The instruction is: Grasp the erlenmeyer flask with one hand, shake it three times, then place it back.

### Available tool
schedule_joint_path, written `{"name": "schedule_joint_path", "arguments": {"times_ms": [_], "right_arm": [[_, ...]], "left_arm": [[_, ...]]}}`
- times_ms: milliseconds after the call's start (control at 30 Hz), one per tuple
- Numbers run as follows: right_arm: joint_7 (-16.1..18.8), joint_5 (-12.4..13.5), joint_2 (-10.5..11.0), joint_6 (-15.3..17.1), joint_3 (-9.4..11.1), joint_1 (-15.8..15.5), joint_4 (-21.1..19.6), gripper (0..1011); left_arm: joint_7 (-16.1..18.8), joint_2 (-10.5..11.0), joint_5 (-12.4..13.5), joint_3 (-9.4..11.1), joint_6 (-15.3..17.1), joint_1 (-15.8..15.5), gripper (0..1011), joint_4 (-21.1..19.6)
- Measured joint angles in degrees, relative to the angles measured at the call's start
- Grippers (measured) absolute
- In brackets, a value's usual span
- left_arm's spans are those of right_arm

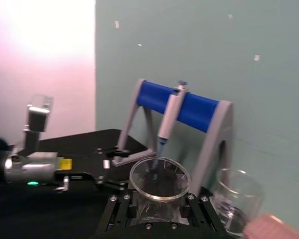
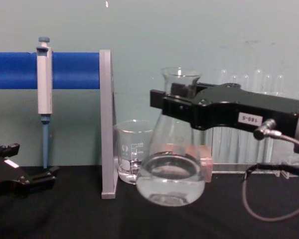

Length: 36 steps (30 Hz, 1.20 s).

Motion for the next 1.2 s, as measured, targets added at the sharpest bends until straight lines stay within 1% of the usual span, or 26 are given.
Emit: {"name": "schedule_joint_path", "arguments": {"times_ms": [233,733,1000,1200], "right_arm": [[2.21,0.88,0.74,-0.47,-2.36,0.77,-0.24,451],[5.95,3.07,2.52,-1.68,-6.11,2.38,-0.55,451],[6.48,3.77,3.21,-2.11,-7.04,2.80,-0.64,451],[6.38,4.10,3.47,-2.40,-7.19,3.06,-0.45,451]], "left_arm": [[0.00,0.00,0.00,0.00,0.00,0.00,1001,0.00],[0.00,0.00,0.00,0.00,0.00,0.00,1001,0.00],[0.00,0.00,0.00,0.00,0.00,0.00,1001,0.00],[0.00,0.00,0.00,0.00,0.00,0.00,1001,0.00]]}}
